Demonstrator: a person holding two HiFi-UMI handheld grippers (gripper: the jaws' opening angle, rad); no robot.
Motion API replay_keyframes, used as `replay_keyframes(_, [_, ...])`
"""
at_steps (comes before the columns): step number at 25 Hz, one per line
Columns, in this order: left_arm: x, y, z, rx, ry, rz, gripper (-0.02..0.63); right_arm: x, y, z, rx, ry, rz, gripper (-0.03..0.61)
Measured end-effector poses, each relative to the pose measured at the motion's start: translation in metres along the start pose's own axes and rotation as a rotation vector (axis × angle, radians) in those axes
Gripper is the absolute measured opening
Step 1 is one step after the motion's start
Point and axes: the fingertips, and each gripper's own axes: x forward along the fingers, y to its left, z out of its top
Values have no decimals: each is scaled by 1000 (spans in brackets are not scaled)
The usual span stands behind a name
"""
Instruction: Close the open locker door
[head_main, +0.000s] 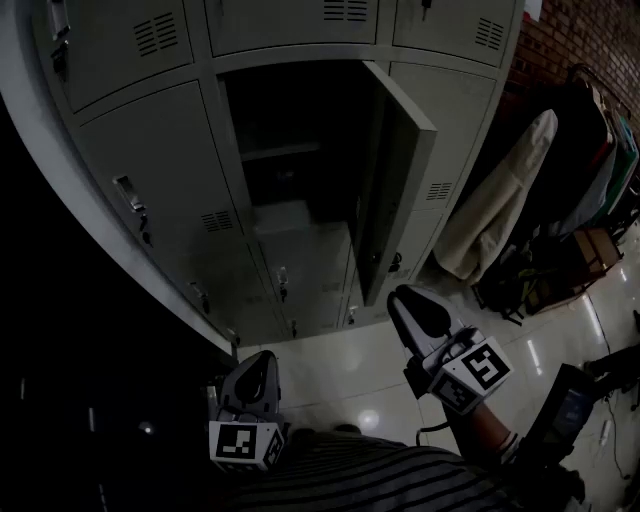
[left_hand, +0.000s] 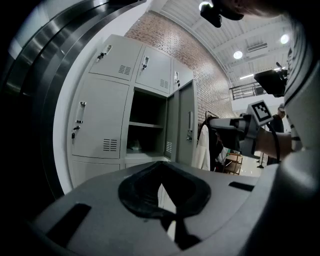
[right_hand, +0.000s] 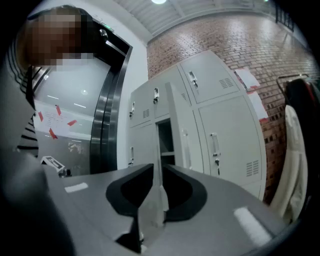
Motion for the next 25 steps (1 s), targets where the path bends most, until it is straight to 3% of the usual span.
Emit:
replay_keyframes(5, [-2,-6,1,7,5,10,5,14,-50,38,-60,-39,-14,103])
replay_keyframes(8, [-2,-8,3,9,4,21,5,33,-60,35,-94,4,45,143])
replay_keyframes(15, [1,-8,7,6,-3,67,5,54,-43,28,-112,55,242,175])
replay_keyframes(25, [-4,5,15,23,-48,154,5,91,1,12,-118,77,360,175])
